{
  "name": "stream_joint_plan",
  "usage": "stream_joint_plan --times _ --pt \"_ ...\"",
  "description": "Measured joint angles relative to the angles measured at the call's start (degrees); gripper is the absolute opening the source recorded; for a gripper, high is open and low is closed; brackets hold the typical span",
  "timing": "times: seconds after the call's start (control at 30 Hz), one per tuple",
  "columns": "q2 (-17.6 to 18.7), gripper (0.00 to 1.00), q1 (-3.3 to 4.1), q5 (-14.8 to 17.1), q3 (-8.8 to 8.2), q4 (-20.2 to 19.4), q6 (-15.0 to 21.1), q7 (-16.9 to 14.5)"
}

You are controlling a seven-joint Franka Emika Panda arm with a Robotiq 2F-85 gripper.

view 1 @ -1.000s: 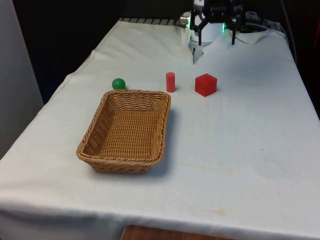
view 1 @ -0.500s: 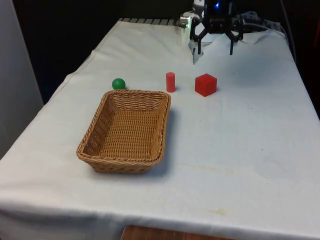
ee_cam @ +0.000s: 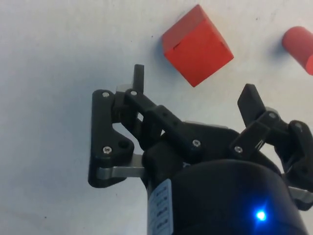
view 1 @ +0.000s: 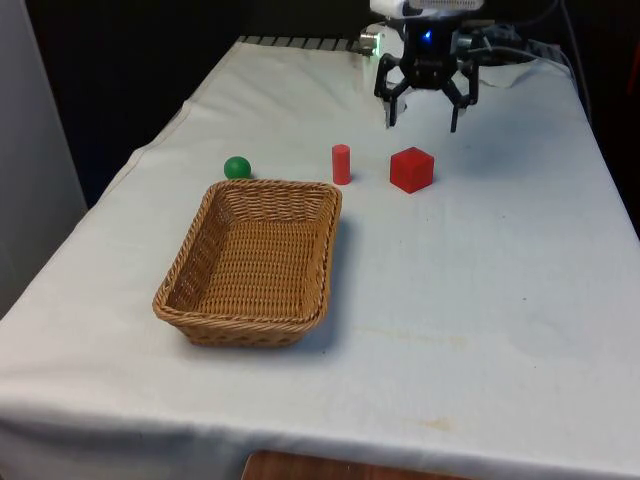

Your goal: Pick up the object to the left of the cylinder and place it into the basket.

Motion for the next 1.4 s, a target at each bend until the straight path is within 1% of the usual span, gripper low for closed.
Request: stream_joint_plan --times 0.2,0.23,0.27,0.43,0.47,0.57,0.8,0.83,0.9,1.03,1.13,1.27,1.4 --pt "2.52 1.0 0.0 0.0 0.0 0.0 2.18 2.52" --pt "2.52 1.0 0.0 0.0 0.0 0.0 2.18 2.52" --pt "3.44 1.0 0.0 0.0 0.0 0.06 2.92 3.38" --pt "5.5 1.0 0.0 0.0 0.11 0.11 4.7 5.44" --pt "6.3 1.0 0.0 0.0 0.11 0.17 5.27 6.3" --pt "6.7 1.0 0.0 0.0 0.17 0.17 5.56 6.76" --pt "9.74 1.0 0.0 0.0 0.29 0.46 7.73 9.97" --pt "10.66 1.0 0.0 0.0 0.34 0.52 8.48 10.89" --pt "11.12 1.0 0.0 0.0 0.34 0.63 8.77 11.34" --pt "13.06 1.0 0.0 0.0 0.4 1.2 9.8 13.35" --pt "13.58 1.0 0.0 0.06 0.4 1.49 10.2 14.04" --pt "13.69 1.0 0.0 0.06 0.34 1.6 10.2 14.15" --pt "14.38 1.0 -0.06 0.11 -0.11 2.29 10.2 14.15"
